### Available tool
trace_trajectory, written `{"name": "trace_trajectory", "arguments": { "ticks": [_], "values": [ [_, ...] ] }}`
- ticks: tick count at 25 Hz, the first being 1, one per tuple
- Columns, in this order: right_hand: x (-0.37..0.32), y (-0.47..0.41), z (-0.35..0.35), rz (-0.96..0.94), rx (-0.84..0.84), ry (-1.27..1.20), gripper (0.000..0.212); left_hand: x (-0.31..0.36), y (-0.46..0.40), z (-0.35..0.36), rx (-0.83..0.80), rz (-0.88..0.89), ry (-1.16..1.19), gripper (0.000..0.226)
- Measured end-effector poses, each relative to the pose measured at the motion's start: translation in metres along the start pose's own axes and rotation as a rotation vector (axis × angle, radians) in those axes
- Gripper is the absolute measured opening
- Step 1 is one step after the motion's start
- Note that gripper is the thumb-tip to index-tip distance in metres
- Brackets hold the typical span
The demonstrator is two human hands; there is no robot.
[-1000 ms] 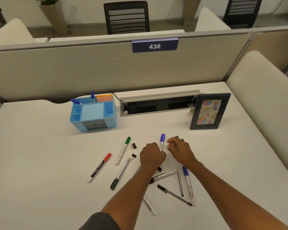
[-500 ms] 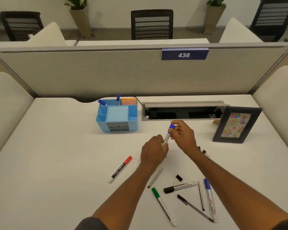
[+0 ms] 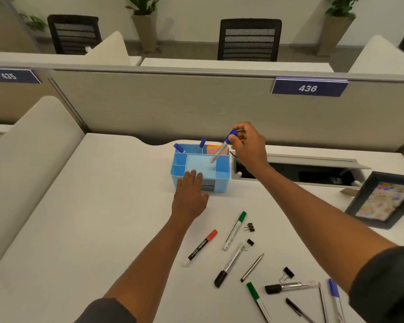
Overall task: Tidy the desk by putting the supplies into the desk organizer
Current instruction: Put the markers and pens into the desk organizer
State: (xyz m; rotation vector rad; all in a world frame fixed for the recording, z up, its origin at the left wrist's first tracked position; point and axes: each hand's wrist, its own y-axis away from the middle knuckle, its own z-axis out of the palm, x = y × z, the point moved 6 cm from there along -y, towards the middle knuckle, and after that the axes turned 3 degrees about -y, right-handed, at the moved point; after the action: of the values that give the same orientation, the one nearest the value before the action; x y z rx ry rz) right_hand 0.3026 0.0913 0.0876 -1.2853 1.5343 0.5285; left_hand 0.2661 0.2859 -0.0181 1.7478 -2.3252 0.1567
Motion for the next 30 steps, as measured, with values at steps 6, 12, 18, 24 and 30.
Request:
{"name": "trace_trajectory", "arguments": {
  "ticks": [6,12,18,24,30],
  "values": [
    [-0.015,-0.029,0.059,-0.104,0.003,0.021,0.014,-0.005,0.002,0.012,-0.018,0.011,-0.002,0.077],
    [0.001,-0.040,0.090,-0.113,-0.033,0.173,0.010,-0.009,0.001,0.015,0.009,0.042,0.025,0.075],
    [0.024,-0.034,0.114,-0.086,-0.101,0.284,0.011,-0.009,-0.002,0.014,0.027,0.043,0.037,0.072],
    [0.039,-0.031,0.127,-0.032,-0.148,0.380,0.015,-0.008,-0.003,0.017,0.023,0.036,0.042,0.073],
    [0.038,-0.025,0.115,0.009,-0.145,0.333,0.028,-0.007,-0.002,0.020,0.016,0.037,0.035,0.074]
  ]
}}
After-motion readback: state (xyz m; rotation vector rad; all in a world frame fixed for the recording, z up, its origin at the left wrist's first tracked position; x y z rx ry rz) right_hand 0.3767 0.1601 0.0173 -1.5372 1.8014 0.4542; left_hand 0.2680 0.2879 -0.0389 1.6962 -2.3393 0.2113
